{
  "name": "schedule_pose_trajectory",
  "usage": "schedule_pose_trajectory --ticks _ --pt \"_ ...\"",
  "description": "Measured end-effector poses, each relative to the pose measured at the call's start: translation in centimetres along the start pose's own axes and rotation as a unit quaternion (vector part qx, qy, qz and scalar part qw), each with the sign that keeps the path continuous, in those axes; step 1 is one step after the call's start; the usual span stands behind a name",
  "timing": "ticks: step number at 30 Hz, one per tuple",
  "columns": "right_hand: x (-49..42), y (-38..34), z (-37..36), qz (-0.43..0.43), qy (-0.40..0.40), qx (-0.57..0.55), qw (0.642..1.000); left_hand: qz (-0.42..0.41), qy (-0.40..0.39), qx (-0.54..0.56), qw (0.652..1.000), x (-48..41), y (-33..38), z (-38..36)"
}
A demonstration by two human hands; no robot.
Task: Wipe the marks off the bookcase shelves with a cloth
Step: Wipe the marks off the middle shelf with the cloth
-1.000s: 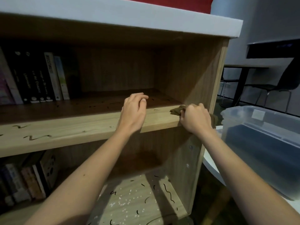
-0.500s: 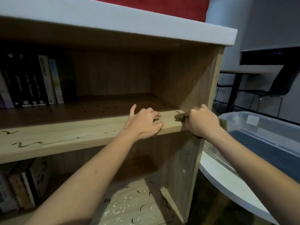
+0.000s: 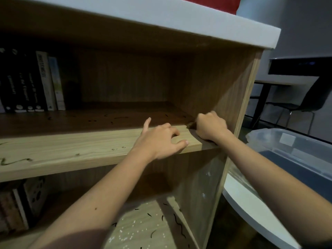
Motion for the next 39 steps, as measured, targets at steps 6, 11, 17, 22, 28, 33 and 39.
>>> schedule_pose_trajectory --ticks 6,11,17,22,28,33,39 --pt "1.3 1.7 -0.1 -0.008 -0.016 -0.053 0.998 -0.006 -0.003 0.000 1.000 0.1 0.1 -0.1" --pt "-0.4 -0.6 -0.7 0.019 0.005 -0.020 1.000 0.000 0.006 -0.004 1.000 0.2 0.1 0.2" --pt "-0.2 1.6 -0.5 -0.002 -0.030 -0.048 0.998 -0.013 0.041 -0.003 0.999 0.4 0.3 0.6" --pt "-4.1 -1.2 -1.7 -0.029 0.008 0.021 0.999 0.015 0.157 0.014 0.987 1.1 -0.3 2.1" --pt "-5.3 -1.8 -3.4 -0.047 -0.043 -0.131 0.989 0.084 0.344 0.140 0.925 5.5 -3.8 6.3" --pt "-1.4 -3.6 -2.4 0.074 -0.058 -0.215 0.972 0.091 0.319 0.026 0.943 8.8 -5.2 6.3" --pt "-0.9 -2.5 -1.5 0.097 -0.090 -0.138 0.982 0.044 0.266 -0.030 0.962 7.8 -3.8 5.1"
Point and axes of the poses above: each hand's wrist, its own x-axis away from the middle knuckle, its own z-axis out of the back of the hand, y = z × x, the point moved 8 cm from there along -x, towards the middle knuckle, and after that the axes turned 5 degrees about -z, right-handed, at the moved point
